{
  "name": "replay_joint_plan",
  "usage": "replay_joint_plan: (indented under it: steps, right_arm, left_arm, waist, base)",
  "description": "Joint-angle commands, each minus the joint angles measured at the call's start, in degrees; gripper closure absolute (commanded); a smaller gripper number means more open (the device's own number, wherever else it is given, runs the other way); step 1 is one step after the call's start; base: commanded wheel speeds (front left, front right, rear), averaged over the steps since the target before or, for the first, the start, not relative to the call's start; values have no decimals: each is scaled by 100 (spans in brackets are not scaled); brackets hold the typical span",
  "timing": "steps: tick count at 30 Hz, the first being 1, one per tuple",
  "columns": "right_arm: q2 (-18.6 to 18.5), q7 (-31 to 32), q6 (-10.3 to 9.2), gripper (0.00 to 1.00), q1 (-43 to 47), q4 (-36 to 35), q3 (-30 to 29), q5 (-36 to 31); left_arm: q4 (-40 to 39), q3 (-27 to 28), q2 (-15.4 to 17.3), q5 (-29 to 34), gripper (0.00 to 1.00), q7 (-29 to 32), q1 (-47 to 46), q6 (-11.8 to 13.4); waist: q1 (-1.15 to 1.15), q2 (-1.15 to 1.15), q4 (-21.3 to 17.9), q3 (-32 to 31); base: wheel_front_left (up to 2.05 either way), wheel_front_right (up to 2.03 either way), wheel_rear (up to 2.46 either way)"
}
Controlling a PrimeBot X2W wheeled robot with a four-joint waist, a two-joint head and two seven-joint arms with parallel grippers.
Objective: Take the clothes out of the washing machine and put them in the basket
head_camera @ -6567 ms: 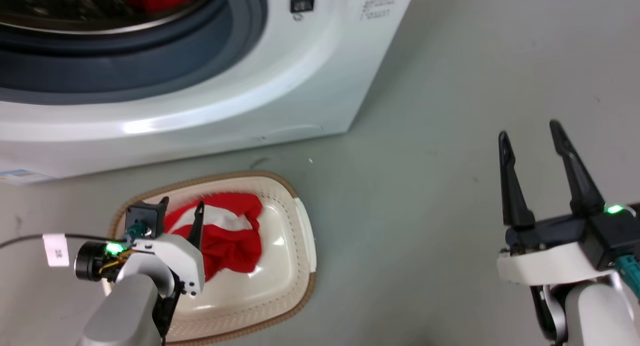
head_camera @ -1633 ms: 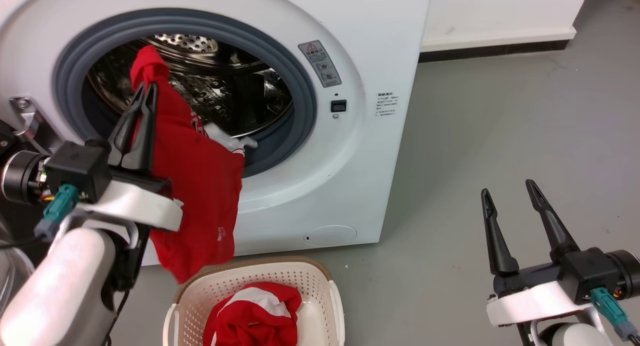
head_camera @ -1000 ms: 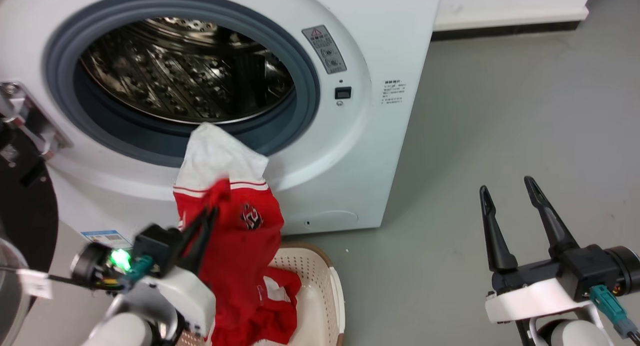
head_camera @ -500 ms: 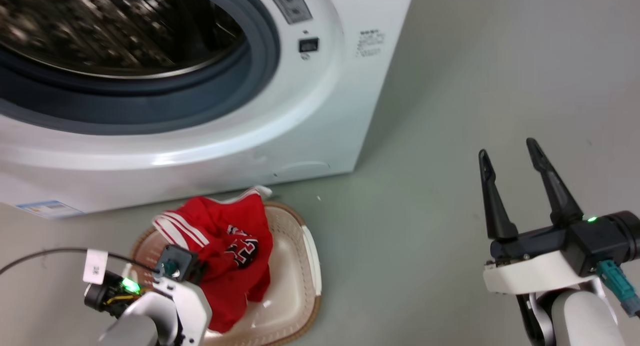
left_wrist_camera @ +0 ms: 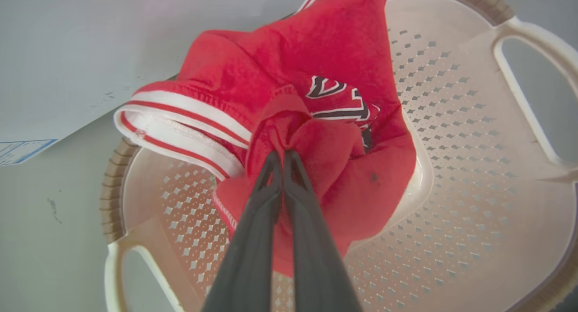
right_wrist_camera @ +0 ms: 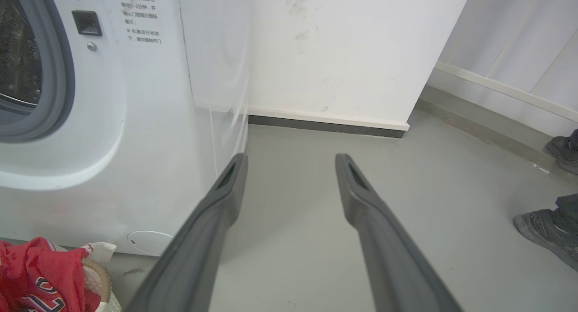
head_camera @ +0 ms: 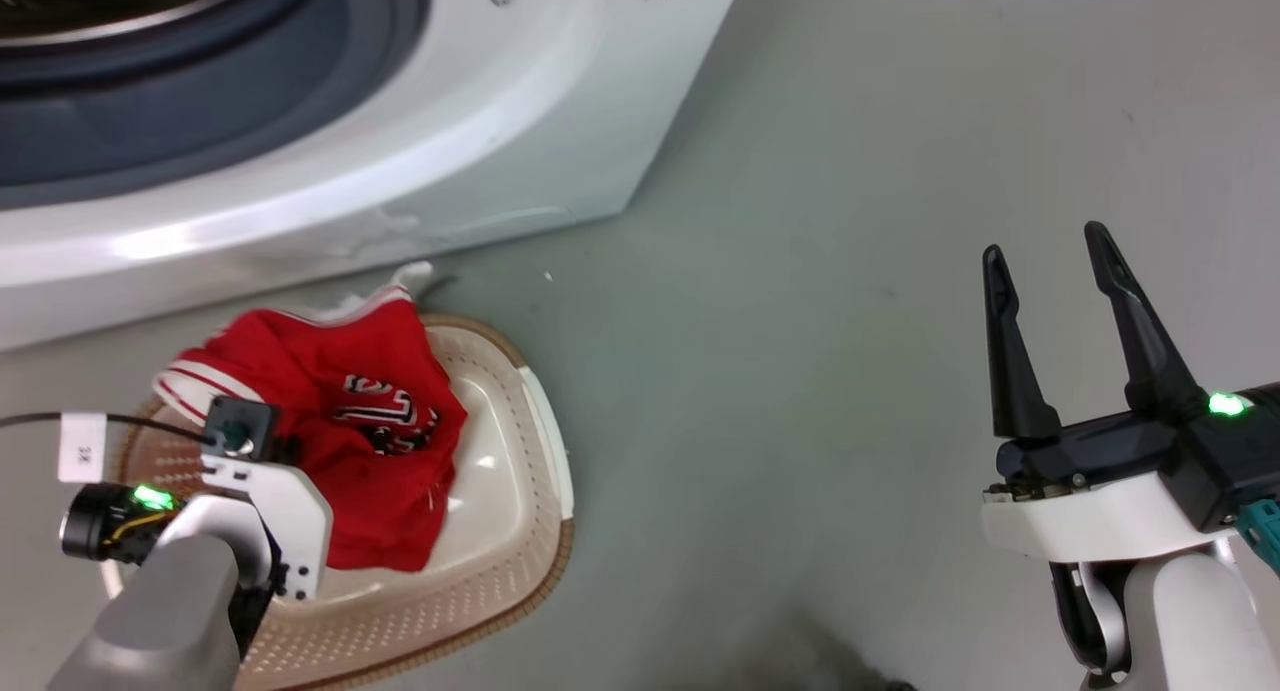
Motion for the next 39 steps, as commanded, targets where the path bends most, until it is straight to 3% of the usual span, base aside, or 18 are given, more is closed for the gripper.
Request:
replay_joint_plan:
  steps: [1,14,15,16,26,32,33,34,39]
  right_arm:
    - [14,-14,-8,0,-87,-44,-4,23]
    - [13,-14,-8,0,-184,-171,20,79]
    - [13,-14,-8,0,-214,-154,30,66]
    - [13,-14,-8,0,-258,-147,40,60]
    - [11,-14,-8,0,-139,140,-53,-130]
    - [11,-14,-8,0,28,468,-111,-342]
    - [9,-14,-8,0,153,620,-163,-414]
    - [10,-13,-8,0,207,673,-190,-436]
    - [9,-13,-8,0,524,840,-354,-521]
  left_arm:
    - [130,35,-27,-9,100,-54,-136,-2]
    - [1202,105,-276,-74,100,-549,-868,62]
    - [1260,105,-298,-88,37,-557,-882,67]
    - [1298,105,-316,-89,0,-570,-901,71]
    - [1061,101,-522,17,0,-886,-658,190]
    - [-331,728,-422,159,0,-884,-64,420]
    - [-1026,1142,-413,340,0,-885,347,557]
    - [-1237,1278,-411,411,0,-884,494,628]
    - [-2358,1954,-560,772,0,-886,1187,750]
  waist:
    - [-1,0,-166,318]
    - [-1,0,-150,849]
    - [-1,0,-146,853]
    - [-1,0,-143,850]
    - [-1,0,170,56]
    - [-1,0,535,-833]
    - [-1,0,720,-1269]
    - [-1,0,784,-1401]
    - [-1,0,1114,-2026]
  base:
    - [0,0,0]
    - [0,0,0]
    - [0,0,0]
    - [0,0,0]
    - [0,0,0]
    - [0,0,0]
    - [0,0,0]
    - [0,0,0]
    - [0,0,0]
